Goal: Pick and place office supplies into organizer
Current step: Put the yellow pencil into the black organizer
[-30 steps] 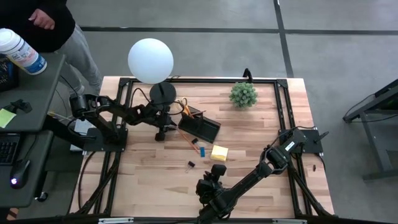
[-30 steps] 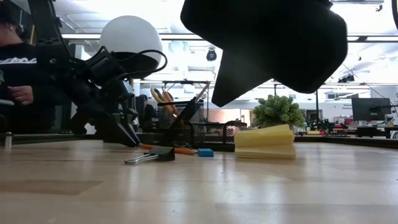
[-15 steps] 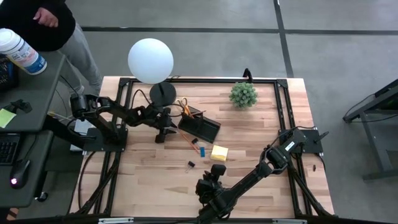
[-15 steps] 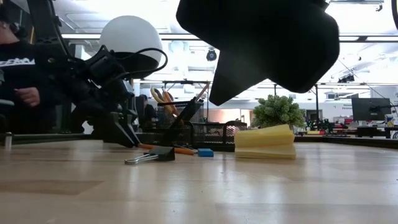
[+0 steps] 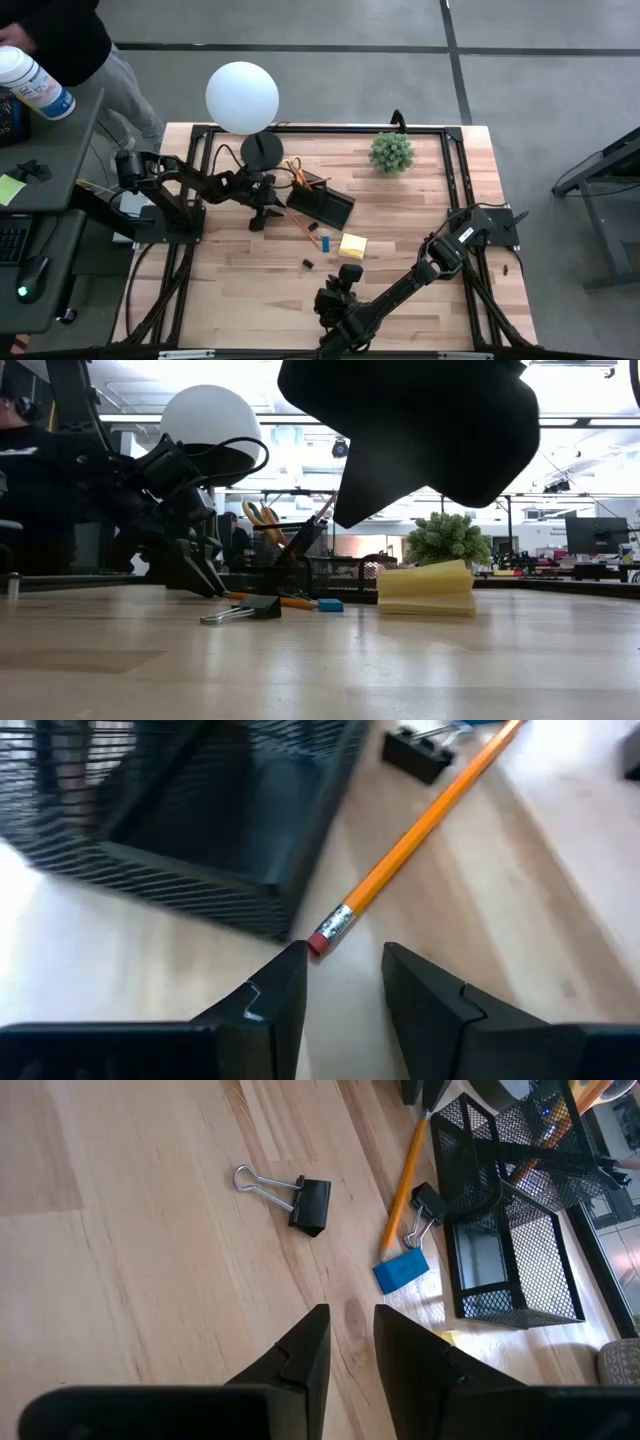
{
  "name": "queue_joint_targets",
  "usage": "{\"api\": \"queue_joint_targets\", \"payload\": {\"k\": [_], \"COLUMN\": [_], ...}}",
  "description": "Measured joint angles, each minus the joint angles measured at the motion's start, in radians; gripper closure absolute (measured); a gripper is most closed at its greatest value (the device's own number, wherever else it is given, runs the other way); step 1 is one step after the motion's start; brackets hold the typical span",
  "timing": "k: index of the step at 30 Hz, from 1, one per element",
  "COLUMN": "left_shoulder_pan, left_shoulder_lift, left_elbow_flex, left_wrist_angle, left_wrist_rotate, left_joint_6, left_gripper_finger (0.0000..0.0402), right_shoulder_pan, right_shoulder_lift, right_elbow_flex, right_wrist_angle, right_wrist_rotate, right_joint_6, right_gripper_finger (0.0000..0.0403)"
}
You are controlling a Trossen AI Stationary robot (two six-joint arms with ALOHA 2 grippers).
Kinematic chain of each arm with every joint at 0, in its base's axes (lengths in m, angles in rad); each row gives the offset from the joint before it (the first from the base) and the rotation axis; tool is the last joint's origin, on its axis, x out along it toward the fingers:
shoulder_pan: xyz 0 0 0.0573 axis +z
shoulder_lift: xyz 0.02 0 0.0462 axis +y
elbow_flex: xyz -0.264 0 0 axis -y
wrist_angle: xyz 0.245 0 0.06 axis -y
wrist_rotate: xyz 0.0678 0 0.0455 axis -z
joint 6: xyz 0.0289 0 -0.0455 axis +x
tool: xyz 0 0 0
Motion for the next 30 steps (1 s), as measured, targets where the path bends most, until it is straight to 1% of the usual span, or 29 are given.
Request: {"api": "queue_joint_targets", "payload": {"k": [4,7,13,17,19,25,30], "left_shoulder_pan": [-0.044,-0.092,-0.172,-0.207,-0.223,-0.234,-0.234], "left_shoulder_lift": [0.000,-0.001,-0.002,-0.002,-0.001,-0.001,-0.001], "left_elbow_flex": [0.000,0.000,0.001,0.000,0.001,0.001,0.010], "left_wrist_angle": [0.001,0.003,0.015,0.051,0.065,0.071,0.072], "left_wrist_rotate": [0.006,-0.028,-0.130,-0.167,-0.176,-0.203,-0.197], "left_joint_6": [-0.014,-0.017,-0.043,-0.038,-0.011,0.054,0.097], "left_gripper_finger": [0.0279,0.0279,0.0279,0.0279,0.0279,0.0279,0.0279], "right_shoulder_pan": [-0.001,-0.001,-0.001,-0.001,-0.001,-0.001,-0.005], "right_shoulder_lift": [0.000,0.000,0.000,0.000,0.000,0.000,0.000], "right_elbow_flex": [0.000,0.000,0.000,0.000,0.000,0.000,0.000], "right_wrist_angle": [0.000,0.001,0.003,0.004,0.006,0.009,0.035], "right_wrist_rotate": [0.003,0.003,0.003,0.003,0.003,0.003,0.003], "right_joint_6": [0.000,0.000,0.000,0.000,0.000,-0.003,-0.041], "right_gripper_finger": [0.0325,0.0325,0.0325,0.0325,0.0325,0.0325,0.0325]}}
